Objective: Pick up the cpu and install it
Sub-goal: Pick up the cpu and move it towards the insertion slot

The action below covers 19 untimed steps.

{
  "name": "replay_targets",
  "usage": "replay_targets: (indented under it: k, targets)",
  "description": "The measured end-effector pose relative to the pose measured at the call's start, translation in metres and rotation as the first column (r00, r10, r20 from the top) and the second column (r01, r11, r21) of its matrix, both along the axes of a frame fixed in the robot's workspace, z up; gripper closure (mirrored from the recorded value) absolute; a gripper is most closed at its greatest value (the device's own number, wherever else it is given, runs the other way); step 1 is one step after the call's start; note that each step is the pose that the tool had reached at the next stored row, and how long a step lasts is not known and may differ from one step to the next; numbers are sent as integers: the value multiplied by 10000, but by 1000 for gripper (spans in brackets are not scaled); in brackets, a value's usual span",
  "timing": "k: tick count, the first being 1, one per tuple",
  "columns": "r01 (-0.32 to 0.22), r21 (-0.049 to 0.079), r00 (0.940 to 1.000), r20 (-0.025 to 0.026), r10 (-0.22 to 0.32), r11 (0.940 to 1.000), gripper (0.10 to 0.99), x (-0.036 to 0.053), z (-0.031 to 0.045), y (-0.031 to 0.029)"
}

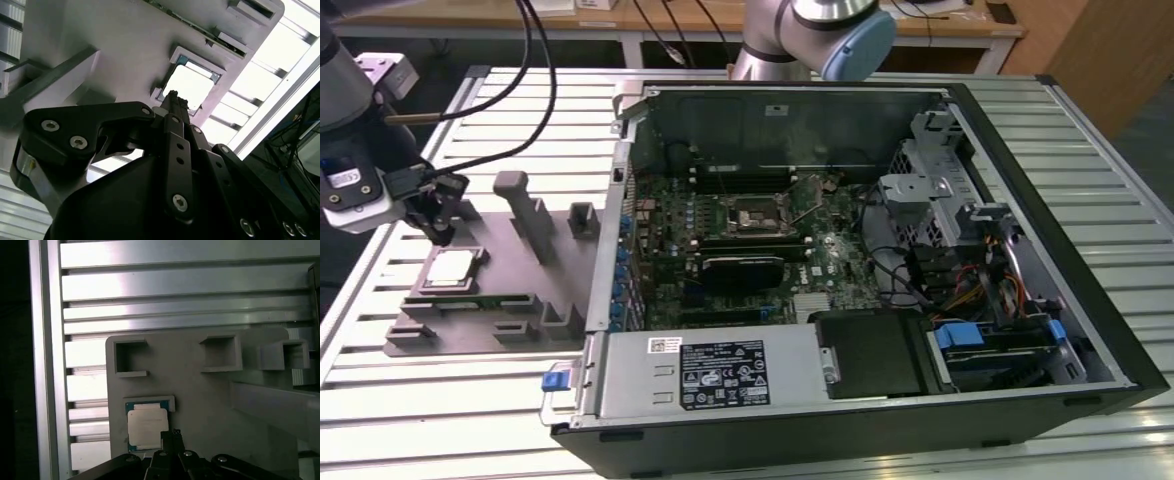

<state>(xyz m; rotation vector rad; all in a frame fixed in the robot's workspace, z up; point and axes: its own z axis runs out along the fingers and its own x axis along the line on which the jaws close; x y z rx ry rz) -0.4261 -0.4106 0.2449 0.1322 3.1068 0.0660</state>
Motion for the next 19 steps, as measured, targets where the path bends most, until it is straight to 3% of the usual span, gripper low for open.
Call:
replay_targets:
  k: [19]
  targets:
    - [0, 0, 10000, 0, 0, 10000, 980, -133, -341, -1]
